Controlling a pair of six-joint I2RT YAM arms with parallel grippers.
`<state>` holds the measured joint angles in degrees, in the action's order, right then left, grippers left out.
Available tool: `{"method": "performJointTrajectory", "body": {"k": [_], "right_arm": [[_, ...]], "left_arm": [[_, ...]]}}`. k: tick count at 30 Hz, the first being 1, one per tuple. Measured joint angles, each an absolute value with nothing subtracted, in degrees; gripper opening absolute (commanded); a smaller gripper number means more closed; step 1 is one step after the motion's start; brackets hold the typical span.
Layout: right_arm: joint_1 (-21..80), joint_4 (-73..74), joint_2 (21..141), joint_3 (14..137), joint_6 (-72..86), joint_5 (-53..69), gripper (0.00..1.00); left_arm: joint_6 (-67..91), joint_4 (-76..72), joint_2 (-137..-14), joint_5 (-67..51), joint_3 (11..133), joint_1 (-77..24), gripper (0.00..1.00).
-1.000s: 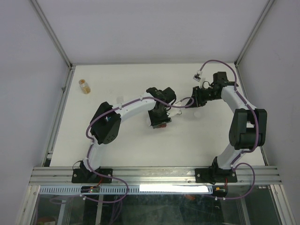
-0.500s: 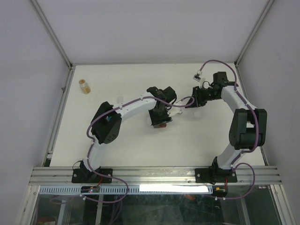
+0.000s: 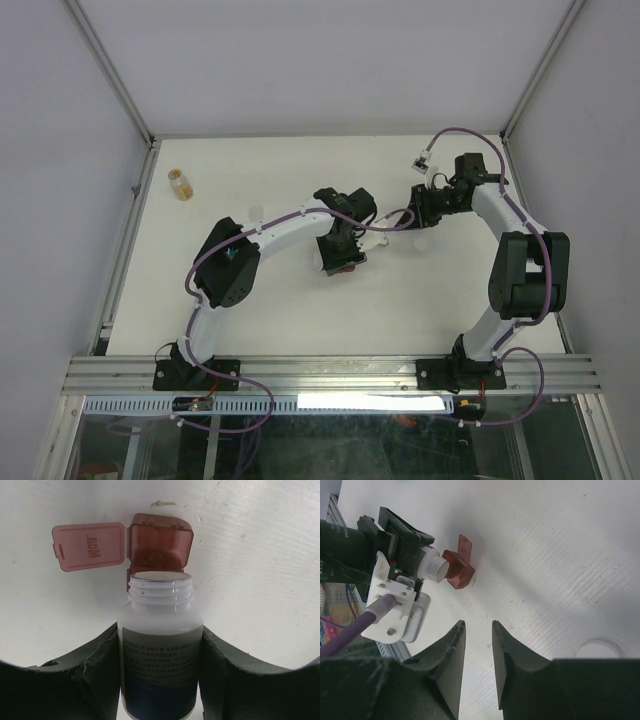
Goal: Sort the pills into containers
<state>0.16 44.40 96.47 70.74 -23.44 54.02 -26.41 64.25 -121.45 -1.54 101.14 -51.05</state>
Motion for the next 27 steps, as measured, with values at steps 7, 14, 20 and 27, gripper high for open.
{"method": "performJointTrajectory", "body": {"k": [7, 14, 20, 27], "right_arm": [[0.0, 44.4, 96.5, 70.7, -23.4, 54.0, 0.31], [-0.1, 44.2, 96.5, 70.7, -23.3, 53.8, 0.31], [-0.1, 44.2, 96.5, 70.7, -23.0, 53.7, 0.31], [-0.3, 44.2, 96.5, 70.7, -23.0, 53.5, 0.32]], "left_arm": [[-26.4, 65.0, -121.6, -1.5, 101.8, -51.4, 0.00], [-26.5, 64.6, -121.4, -1.5, 101.6, -51.5, 0.00], [-26.6, 64.4, -121.4, -1.4, 102.3, -51.7, 0.00], [-26.6, 63.1, -121.1, -1.6, 101.0, -51.1, 0.00]]}}
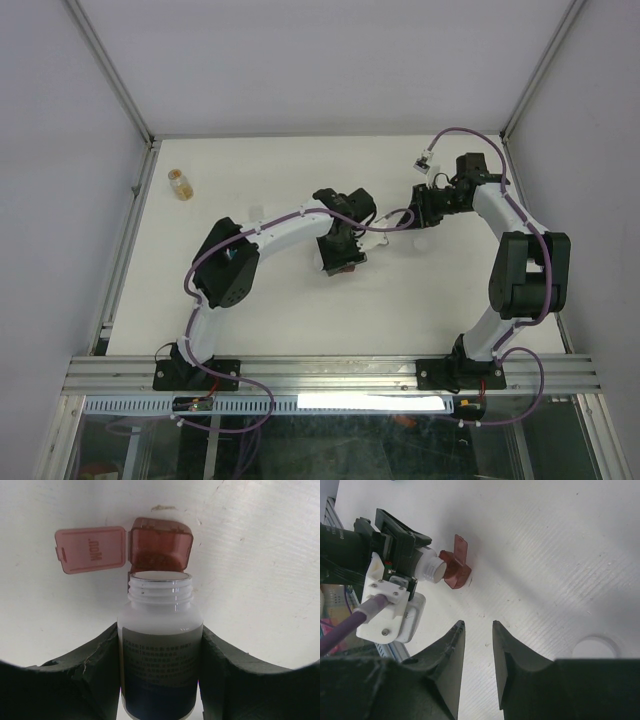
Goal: Sort the pills into containers
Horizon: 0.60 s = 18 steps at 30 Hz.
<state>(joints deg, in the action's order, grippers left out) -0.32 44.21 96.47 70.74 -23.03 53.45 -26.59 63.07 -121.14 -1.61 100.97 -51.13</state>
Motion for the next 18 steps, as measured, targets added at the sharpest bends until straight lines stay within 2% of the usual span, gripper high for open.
{"method": "performJointTrajectory", "body": {"k": [18], "right_arm": [[-0.4, 44.2, 96.5, 70.8, -22.8, 53.2, 0.32]], "left_arm": [[-26.7, 64.1, -120.7, -1.5, 101.1, -51.7, 0.00]]}}
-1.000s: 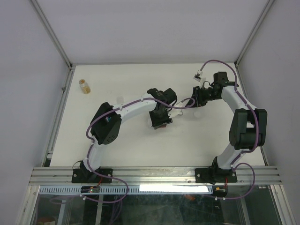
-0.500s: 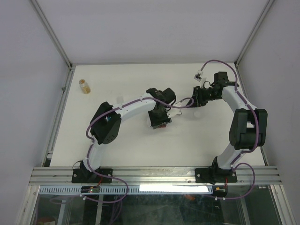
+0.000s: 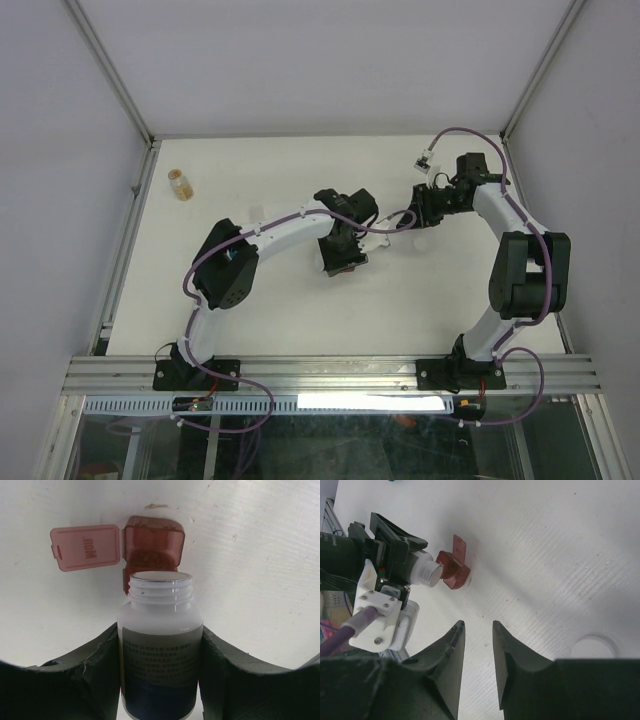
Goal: Sort the pills into containers
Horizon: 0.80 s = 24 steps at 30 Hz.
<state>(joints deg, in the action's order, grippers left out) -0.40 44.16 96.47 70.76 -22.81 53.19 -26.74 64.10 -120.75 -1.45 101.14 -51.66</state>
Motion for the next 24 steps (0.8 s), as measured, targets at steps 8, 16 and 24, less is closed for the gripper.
{"method": "performJointTrajectory", "body": {"k": [8, 16, 24], "right_arm": [[-0.4, 44.0, 96.5, 70.8, -22.6, 53.1, 0.32], [-0.6, 43.9, 96.5, 70.8, -22.6, 53.0, 0.32], [-0.6, 43.8, 96.5, 70.8, -22.6, 52.9, 0.32]], "left_arm": [[-26.7, 65.3, -121.1, -1.4, 102.5, -51.5, 0.00], [-27.0, 63.2, -120.4, -1.3, 101.1, -51.2, 0.00], [-26.7, 65.2, -121.0, 0.0, 101.9, -52.2, 0.00]]}}
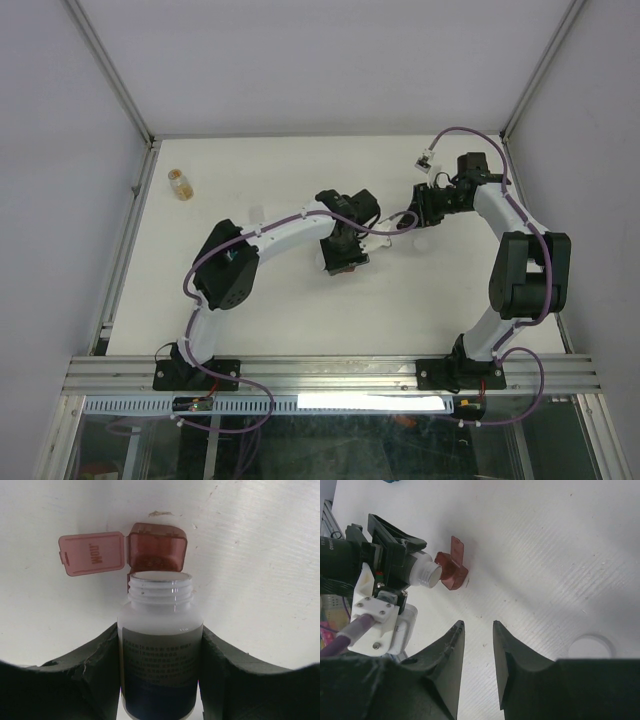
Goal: Sort the pills into containers
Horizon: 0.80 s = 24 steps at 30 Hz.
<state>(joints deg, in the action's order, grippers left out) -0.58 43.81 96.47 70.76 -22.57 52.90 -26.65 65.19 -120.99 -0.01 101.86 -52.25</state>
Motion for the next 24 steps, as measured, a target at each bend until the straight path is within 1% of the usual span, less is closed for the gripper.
{"method": "performJointTrajectory", "body": {"k": [3, 5, 14, 16, 19, 24], "right_arm": [[-0.7, 43.7, 96.3, 70.8, -22.5, 52.9, 0.32], [-0.7, 43.7, 96.2, 70.8, -22.5, 52.9, 0.32], [-0.8, 43.7, 96.1, 70.8, -22.4, 52.8, 0.32], [-0.8, 43.7, 96.1, 70.8, -22.4, 52.8, 0.32], [-1.0, 43.7, 96.1, 70.8, -22.4, 52.8, 0.32], [-1.2, 43.6, 96.0, 70.8, -22.4, 52.8, 0.33]], "left_arm": [[-27.2, 62.4, -120.3, 0.0, 100.0, -52.3, 0.00], [-27.0, 64.7, -120.8, 0.2, 100.9, -52.6, 0.00], [-27.3, 63.2, -120.4, 1.6, 99.6, -52.0, 0.00], [-26.8, 65.6, -121.2, 2.2, 101.7, -52.4, 0.00], [-27.2, 61.7, -119.8, 2.3, 100.1, -52.9, 0.00], [-26.6, 64.2, -120.1, 2.5, 100.6, -52.1, 0.00]]}}
